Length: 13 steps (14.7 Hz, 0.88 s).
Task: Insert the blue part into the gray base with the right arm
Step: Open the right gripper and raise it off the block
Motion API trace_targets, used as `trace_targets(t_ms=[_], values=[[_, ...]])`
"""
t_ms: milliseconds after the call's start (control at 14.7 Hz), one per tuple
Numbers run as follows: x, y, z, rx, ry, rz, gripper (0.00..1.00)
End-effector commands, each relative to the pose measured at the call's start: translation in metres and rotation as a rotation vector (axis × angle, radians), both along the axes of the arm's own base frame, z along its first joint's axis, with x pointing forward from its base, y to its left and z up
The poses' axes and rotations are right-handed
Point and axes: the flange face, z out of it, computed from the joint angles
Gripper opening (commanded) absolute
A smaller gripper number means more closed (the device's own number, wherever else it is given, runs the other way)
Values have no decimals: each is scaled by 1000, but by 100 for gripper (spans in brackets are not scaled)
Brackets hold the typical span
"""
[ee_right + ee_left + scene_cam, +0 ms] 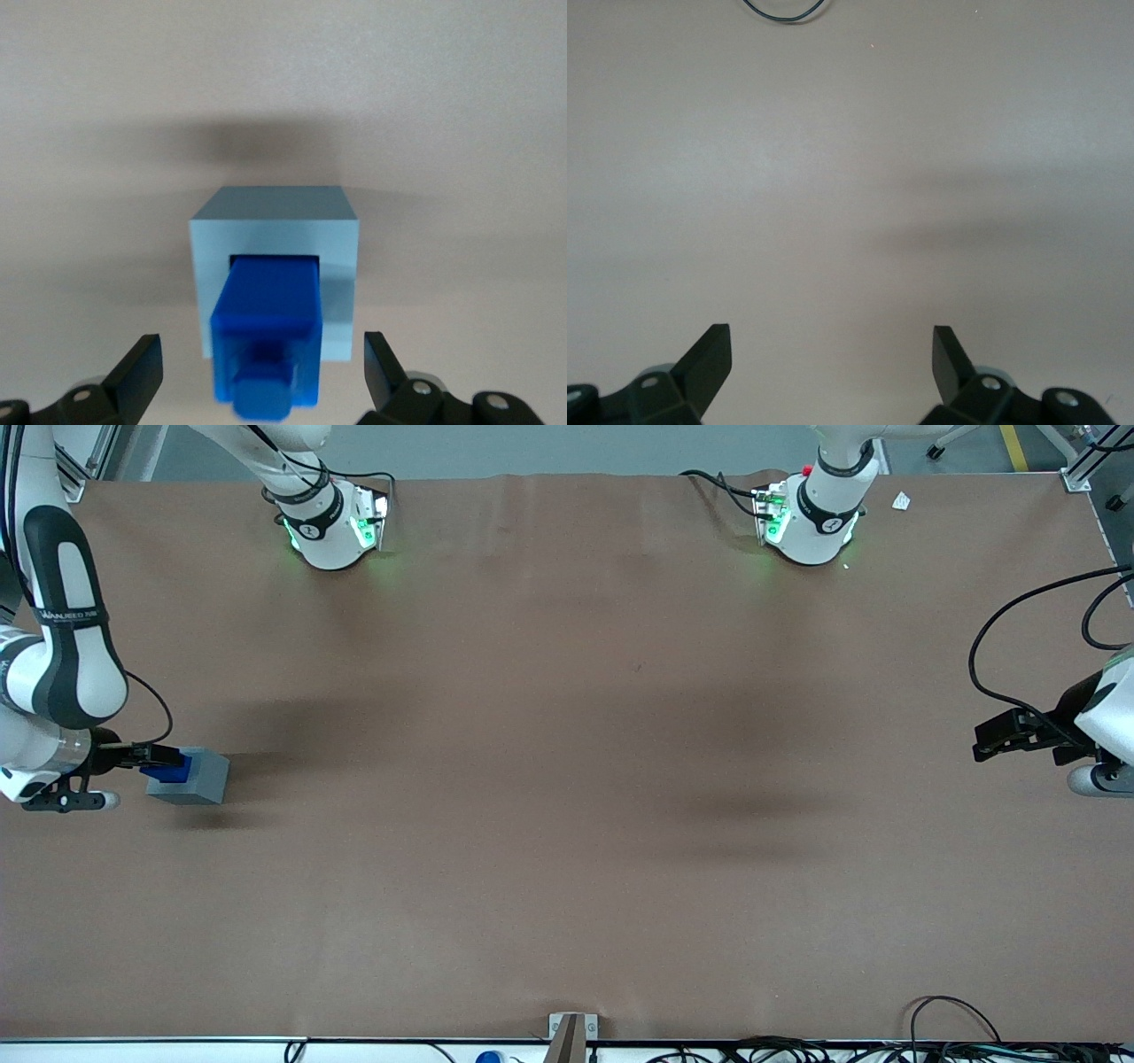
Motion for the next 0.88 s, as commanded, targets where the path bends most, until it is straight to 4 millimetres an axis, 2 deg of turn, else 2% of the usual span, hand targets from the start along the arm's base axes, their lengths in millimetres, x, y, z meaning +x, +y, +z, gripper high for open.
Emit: trace_targets(t_ms=[0,272,340,612,816], values=[[0,17,56,14,7,26,100],[-6,35,158,15,-54,18,100],[-11,40,178,11,-76,14,100],[-26,81,230,4,-111,-37,100],[-36,130,269,-2,-169,-63,100]])
